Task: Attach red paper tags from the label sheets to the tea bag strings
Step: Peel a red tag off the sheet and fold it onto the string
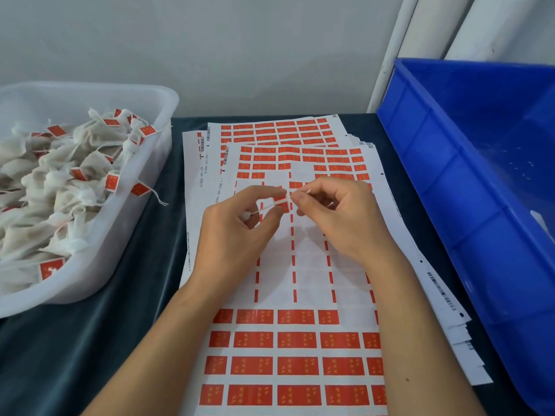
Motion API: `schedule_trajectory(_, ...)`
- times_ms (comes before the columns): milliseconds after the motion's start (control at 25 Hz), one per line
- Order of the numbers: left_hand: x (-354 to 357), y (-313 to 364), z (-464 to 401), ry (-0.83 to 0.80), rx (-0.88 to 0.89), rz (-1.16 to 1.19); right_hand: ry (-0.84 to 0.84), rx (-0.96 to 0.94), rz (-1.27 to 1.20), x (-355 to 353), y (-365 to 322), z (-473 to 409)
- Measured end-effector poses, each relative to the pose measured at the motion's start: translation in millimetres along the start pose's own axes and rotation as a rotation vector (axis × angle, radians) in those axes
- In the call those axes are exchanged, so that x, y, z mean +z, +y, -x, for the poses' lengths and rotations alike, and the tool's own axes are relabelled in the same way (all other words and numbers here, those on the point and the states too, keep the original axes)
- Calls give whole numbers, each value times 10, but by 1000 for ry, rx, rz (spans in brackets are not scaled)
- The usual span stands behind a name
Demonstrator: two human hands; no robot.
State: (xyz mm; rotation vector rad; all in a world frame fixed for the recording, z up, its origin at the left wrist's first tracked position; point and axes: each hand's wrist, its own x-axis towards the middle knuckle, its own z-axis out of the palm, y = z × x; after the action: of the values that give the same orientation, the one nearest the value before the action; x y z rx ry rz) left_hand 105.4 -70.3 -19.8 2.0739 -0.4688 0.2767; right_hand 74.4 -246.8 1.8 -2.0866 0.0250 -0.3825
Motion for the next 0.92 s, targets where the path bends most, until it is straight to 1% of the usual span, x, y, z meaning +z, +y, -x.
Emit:
schedule_trajectory(200,1,18,7,4,-10,26,0,-5,1,-8,-6,4)
schedule_trajectory(400,-13,35,6,-3,-61,124,-12,-12,0,-9,3,6)
schedule_trajectory(600,-19,30,-8,-6,-84,132,-6,-17,-7,-7,-7,6)
schedule_trajectory(760,-20,43,-7,-30,-101,126,8,-18,-4,-9,-17,11)
schedule_trajectory(920,-53,32,-42,-108,-151,198,10,-8,-13,-11,-1,4)
